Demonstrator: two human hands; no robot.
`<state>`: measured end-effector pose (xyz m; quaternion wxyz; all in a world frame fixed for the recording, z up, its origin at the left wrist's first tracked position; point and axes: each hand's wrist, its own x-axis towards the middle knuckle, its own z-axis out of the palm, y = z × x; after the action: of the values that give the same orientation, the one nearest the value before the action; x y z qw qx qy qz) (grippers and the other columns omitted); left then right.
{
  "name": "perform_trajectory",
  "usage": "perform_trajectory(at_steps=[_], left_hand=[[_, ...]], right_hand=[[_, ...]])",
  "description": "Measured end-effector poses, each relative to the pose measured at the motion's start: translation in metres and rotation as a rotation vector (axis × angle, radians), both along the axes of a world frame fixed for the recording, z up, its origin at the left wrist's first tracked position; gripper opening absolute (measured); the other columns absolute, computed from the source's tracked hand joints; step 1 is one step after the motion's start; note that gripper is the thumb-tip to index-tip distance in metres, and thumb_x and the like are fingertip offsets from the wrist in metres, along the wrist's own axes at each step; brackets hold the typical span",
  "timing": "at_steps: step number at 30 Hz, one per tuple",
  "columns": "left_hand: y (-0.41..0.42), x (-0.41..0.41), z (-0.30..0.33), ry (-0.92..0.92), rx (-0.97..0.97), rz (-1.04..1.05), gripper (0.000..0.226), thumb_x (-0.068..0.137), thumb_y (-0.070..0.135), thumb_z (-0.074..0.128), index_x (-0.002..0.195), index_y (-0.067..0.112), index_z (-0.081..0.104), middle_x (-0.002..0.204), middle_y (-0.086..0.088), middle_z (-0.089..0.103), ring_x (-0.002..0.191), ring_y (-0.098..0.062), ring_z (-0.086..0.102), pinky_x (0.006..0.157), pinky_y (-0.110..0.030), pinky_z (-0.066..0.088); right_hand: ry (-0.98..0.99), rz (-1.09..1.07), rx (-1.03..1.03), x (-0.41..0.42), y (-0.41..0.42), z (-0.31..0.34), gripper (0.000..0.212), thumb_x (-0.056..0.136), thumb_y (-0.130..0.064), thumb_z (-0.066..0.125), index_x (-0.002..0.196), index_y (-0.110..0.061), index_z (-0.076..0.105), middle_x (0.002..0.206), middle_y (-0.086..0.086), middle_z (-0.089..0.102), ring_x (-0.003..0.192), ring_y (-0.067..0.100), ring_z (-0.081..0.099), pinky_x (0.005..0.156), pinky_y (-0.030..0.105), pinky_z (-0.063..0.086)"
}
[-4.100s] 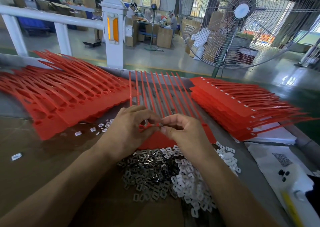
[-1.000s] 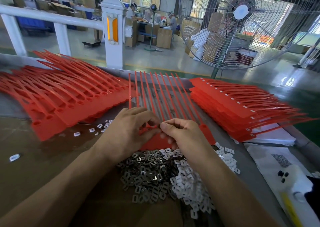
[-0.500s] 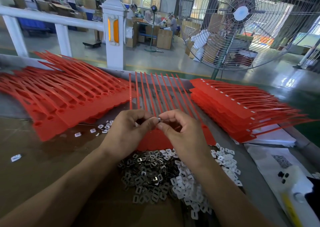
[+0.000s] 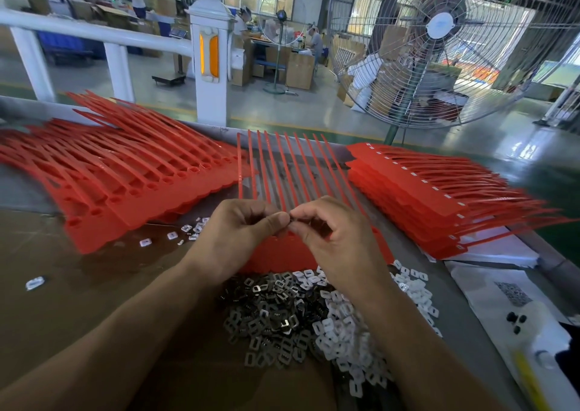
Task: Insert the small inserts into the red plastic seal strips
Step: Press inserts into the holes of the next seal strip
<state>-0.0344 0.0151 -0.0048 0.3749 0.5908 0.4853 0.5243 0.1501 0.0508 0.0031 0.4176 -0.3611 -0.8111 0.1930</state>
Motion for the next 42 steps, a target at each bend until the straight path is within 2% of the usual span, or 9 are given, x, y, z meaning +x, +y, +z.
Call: perform_trajectory(at_steps=[2, 5, 7, 10, 15, 19, 31, 37, 42], left_hand=[[0.000, -0.002, 0.001, 0.057, 0.003, 0.038, 0.029, 0.097, 0.038, 0.064, 0.084, 0.015, 0.077, 0.082, -0.009, 0.073, 0.074, -0.028, 0.066, 0.076, -0.052, 0.052], [0.005, -0.010, -0.002, 0.421, 0.073, 0.261, 0.017, 0.095, 0.038, 0.066, 0.088, 0.027, 0.076, 0.087, 0.004, 0.071, 0.084, -0.018, 0.064, 0.082, -0.048, 0.052], [0.006, -0.015, -0.003, 0.657, 0.072, 0.377, 0.009, 0.092, 0.038, 0.068, 0.097, 0.035, 0.075, 0.107, 0.012, 0.065, 0.106, -0.015, 0.057, 0.099, -0.046, 0.043], [0.006, -0.019, -0.005, 0.783, -0.030, 0.403, 0.019, 0.087, 0.046, 0.072, 0.106, 0.041, 0.071, 0.127, 0.011, 0.054, 0.124, -0.017, 0.043, 0.108, -0.043, 0.030], [0.005, -0.020, -0.005, 0.831, -0.139, 0.340, 0.033, 0.080, 0.058, 0.074, 0.109, 0.045, 0.066, 0.143, 0.013, 0.043, 0.135, -0.016, 0.032, 0.112, -0.044, 0.024], [0.006, -0.020, -0.006, 0.816, -0.184, 0.314, 0.035, 0.078, 0.058, 0.077, 0.109, 0.046, 0.065, 0.143, 0.013, 0.043, 0.134, -0.015, 0.034, 0.111, -0.043, 0.023], [0.005, -0.019, -0.007, 0.818, -0.193, 0.309, 0.038, 0.079, 0.056, 0.077, 0.113, 0.045, 0.064, 0.144, 0.013, 0.043, 0.135, -0.015, 0.034, 0.110, -0.042, 0.023], [0.005, -0.019, -0.008, 0.813, -0.191, 0.315, 0.039, 0.078, 0.057, 0.077, 0.114, 0.045, 0.064, 0.142, 0.013, 0.044, 0.133, -0.015, 0.035, 0.110, -0.041, 0.024], [0.005, -0.019, -0.009, 0.812, -0.185, 0.330, 0.039, 0.078, 0.056, 0.078, 0.113, 0.044, 0.064, 0.139, 0.013, 0.046, 0.132, -0.015, 0.037, 0.108, -0.040, 0.025]], right_hand=[[0.021, -0.018, -0.009, 0.001, 0.001, -0.001, 0.008, 0.091, -0.016, 0.079, 0.098, -0.021, 0.077, 0.090, -0.017, 0.067, 0.091, 0.006, 0.065, 0.075, 0.012, 0.047], [-0.051, -0.142, -0.057, 0.002, 0.010, -0.007, 0.009, 0.092, -0.021, 0.078, 0.100, -0.025, 0.076, 0.094, -0.019, 0.069, 0.092, -0.002, 0.064, 0.077, 0.010, 0.048], [-0.156, -0.207, -0.113, 0.002, 0.016, -0.012, 0.010, 0.093, -0.026, 0.077, 0.102, -0.028, 0.075, 0.096, -0.021, 0.069, 0.089, -0.007, 0.062, 0.076, 0.010, 0.047], [-0.254, -0.231, -0.131, 0.000, 0.022, -0.018, 0.010, 0.094, -0.028, 0.076, 0.104, -0.027, 0.075, 0.098, -0.019, 0.069, 0.087, -0.009, 0.060, 0.070, 0.007, 0.042], [-0.317, -0.252, -0.094, -0.008, 0.025, -0.022, 0.008, 0.094, -0.030, 0.074, 0.103, -0.029, 0.076, 0.101, -0.017, 0.071, 0.088, -0.001, 0.059, 0.071, 0.006, 0.038], [-0.361, -0.249, -0.122, -0.011, 0.027, -0.023, 0.008, 0.094, -0.030, 0.074, 0.101, -0.029, 0.078, 0.102, -0.014, 0.073, 0.092, 0.004, 0.062, 0.079, 0.024, 0.048], [-0.381, -0.224, -0.215, -0.010, 0.026, -0.021, 0.017, 0.096, -0.031, 0.072, 0.112, -0.033, 0.078, 0.115, -0.013, 0.071, 0.103, 0.006, 0.064, 0.093, 0.031, 0.054], [-0.366, -0.177, -0.251, 0.000, 0.024, -0.019, 0.023, 0.099, -0.020, 0.068, 0.118, -0.031, 0.077, 0.117, -0.014, 0.068, 0.106, 0.004, 0.062, 0.089, 0.018, 0.046], [-0.462, -0.163, -0.216, -0.002, 0.019, -0.012, 0.021, 0.101, -0.025, 0.065, 0.119, -0.030, 0.076, 0.109, -0.013, 0.061, 0.103, 0.008, 0.059, 0.094, 0.031, 0.052]])
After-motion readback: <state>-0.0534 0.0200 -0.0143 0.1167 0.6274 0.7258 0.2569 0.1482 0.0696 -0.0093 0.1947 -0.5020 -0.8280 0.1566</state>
